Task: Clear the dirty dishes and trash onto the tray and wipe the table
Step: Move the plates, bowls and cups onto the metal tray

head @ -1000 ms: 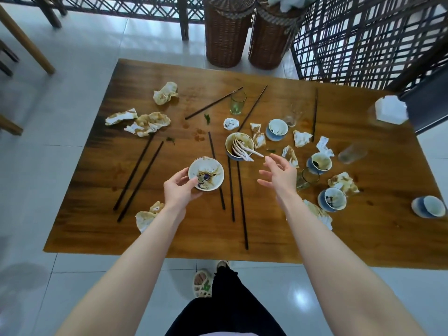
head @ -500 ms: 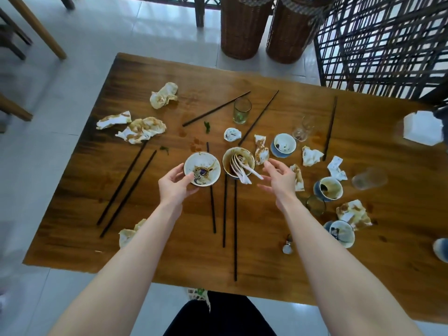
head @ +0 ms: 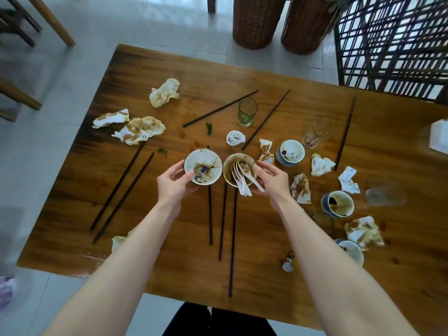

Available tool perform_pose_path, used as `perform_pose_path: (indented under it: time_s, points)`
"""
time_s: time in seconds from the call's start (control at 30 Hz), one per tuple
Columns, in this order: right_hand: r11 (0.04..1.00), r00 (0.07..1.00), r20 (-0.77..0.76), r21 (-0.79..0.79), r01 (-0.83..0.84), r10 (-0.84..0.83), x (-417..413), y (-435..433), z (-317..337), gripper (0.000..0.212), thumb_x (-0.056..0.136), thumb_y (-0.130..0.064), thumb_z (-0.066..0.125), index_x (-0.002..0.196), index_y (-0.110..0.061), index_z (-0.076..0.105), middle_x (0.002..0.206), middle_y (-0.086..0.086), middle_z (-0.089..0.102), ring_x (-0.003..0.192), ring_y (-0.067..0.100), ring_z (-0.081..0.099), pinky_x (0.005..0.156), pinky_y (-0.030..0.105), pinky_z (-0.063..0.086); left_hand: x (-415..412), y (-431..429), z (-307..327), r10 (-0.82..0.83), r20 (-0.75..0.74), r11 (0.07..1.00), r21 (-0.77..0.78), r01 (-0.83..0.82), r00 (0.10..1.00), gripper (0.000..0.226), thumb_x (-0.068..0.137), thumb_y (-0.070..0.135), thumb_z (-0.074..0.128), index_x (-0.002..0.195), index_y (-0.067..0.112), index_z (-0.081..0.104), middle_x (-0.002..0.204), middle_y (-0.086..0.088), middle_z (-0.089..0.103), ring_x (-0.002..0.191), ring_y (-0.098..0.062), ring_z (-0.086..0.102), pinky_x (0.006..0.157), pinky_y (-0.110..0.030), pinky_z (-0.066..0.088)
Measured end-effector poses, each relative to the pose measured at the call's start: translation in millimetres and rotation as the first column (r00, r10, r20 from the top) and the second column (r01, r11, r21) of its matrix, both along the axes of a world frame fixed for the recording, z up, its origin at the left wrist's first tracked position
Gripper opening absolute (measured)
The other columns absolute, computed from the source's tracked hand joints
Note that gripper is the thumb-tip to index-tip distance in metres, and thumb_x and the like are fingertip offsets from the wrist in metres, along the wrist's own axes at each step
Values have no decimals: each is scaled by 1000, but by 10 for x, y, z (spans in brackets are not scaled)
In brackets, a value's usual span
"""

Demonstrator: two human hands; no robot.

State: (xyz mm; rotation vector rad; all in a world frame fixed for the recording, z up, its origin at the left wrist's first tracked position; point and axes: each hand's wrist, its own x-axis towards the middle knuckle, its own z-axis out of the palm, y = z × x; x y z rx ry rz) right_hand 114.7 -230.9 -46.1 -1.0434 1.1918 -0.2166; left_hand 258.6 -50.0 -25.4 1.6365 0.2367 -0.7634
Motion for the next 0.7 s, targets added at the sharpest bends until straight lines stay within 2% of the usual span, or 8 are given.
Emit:
perform_pose_path:
  time_s: [0.1, 0.23, 0.47, 0.6, 0.7]
  points:
    - [999, 1000, 21, 42, 9, -9, 21, 11, -28, 26, 89, -15, 67, 115, -18, 66, 105, 5, 70, 92, 19, 69, 60, 36, 59, 11, -9, 1, -7, 7, 1000, 15, 7, 1000, 42, 84, 5, 71, 125, 11, 62, 115, -10, 66, 109, -25, 63, 76, -44, 60]
    - [998, 999, 35, 63, 26, -28, 31, 29, -43, 28, 89, -12, 66, 117, -15, 66, 98, 1, 72, 88, 18, 71, 60, 38, 59, 11, -14, -4, -3, 11, 1000, 22, 3, 1000, 42, 85, 5, 70, 126, 11, 61, 113, -8, 66, 108, -23, 63, 70, -38, 60]
    - [998, 997, 51, 18, 63, -64, -10, 97, 73, 28, 90, -10, 64, 118, -10, 65, 101, 6, 72, 88, 22, 72, 60, 38, 59, 8, 29, 22, -17, 12, 1000, 20, 17, 1000, 44, 85, 5, 70, 127, 10, 61, 118, -10, 64, 108, -25, 63, 69, -37, 61]
    - [992, 993, 41, -38, 116, -115, -122, 151, 210, 32, 90, -12, 64, 122, -10, 63, 108, 9, 70, 94, 25, 70, 67, 43, 60, 9, 55, 96, -48, 14, 999, 11, 48, 999, 46, 85, 5, 71, 128, 11, 60, 115, -7, 63, 108, -25, 62, 70, -39, 61]
    - [981, 983, 55, -73, 180, -176, -256, 248, 328, 31, 90, -13, 64, 122, -11, 63, 106, 9, 71, 90, 23, 71, 61, 38, 60, -19, 68, 189, -94, 6, 995, -18, 94, 996, 47, 84, 5, 71, 128, 10, 59, 110, -5, 63, 105, -24, 63, 65, -35, 61]
